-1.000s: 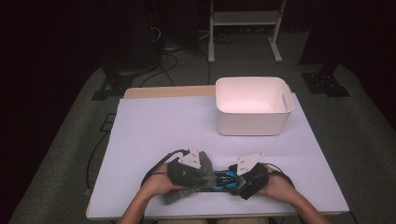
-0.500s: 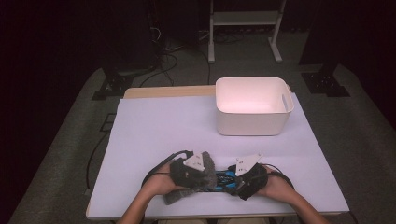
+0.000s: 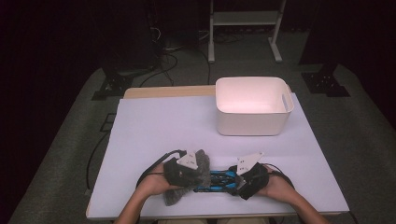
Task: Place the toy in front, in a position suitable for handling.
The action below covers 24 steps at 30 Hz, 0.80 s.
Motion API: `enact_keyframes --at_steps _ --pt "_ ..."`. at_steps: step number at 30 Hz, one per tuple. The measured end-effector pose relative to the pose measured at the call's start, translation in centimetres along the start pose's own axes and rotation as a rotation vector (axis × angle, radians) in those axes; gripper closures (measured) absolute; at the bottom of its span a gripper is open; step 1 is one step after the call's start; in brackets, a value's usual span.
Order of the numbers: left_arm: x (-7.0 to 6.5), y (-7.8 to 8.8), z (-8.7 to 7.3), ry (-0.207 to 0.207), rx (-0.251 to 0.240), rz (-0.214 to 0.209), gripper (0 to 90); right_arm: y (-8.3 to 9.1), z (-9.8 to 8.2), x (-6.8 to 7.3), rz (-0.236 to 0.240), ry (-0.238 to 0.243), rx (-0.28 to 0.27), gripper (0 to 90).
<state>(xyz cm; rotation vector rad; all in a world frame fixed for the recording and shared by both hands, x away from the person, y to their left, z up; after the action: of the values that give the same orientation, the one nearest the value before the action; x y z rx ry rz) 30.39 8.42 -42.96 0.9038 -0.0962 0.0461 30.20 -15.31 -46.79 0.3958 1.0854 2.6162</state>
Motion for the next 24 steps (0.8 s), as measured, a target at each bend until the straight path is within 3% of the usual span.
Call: enact_keyframes --at_steps 3,10,14,18,23,24 --pt "0.0 -0.9 2.2 -0.054 0.014 -0.015 79.1 -0.1 0.0 0.1 -0.003 -0.009 -0.009 19.9" --pt "0.3 -2.2 4.8 -0.101 0.01 -0.035 79.1 -0.2 -0.1 0.1 0.012 -0.04 -0.026 20.1" --pt "0.1 -4.2 6.9 -0.146 0.001 -0.069 79.1 -0.7 0.5 0.4 0.018 -0.035 -0.03 20.7" --pt "0.1 -4.7 7.1 -0.147 0.002 -0.081 79.2 -0.6 0.3 0.3 0.019 -0.034 -0.027 20.9" --pt "-0.2 -3.8 6.4 -0.156 0.027 -0.057 79.0 -0.5 0.3 0.4 0.015 -0.039 -0.02 20.9" --pt "-0.2 -3.1 5.4 -0.126 0.02 -0.047 79.0 -0.5 0.3 0.4 0.012 -0.031 -0.02 20.9"
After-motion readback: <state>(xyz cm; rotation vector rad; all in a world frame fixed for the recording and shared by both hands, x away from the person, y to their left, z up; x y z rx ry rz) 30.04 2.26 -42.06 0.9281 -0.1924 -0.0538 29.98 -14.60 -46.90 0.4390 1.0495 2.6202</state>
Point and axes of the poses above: each handheld gripper's, and its own axes: y roughly backward along the jaws, z roughly out of its top, x roughly to its left, the point moved 2 cm from there along -y, roughly forward along the jaws, and after that the axes turned 13 degrees about -y, right-handed, at the moved point
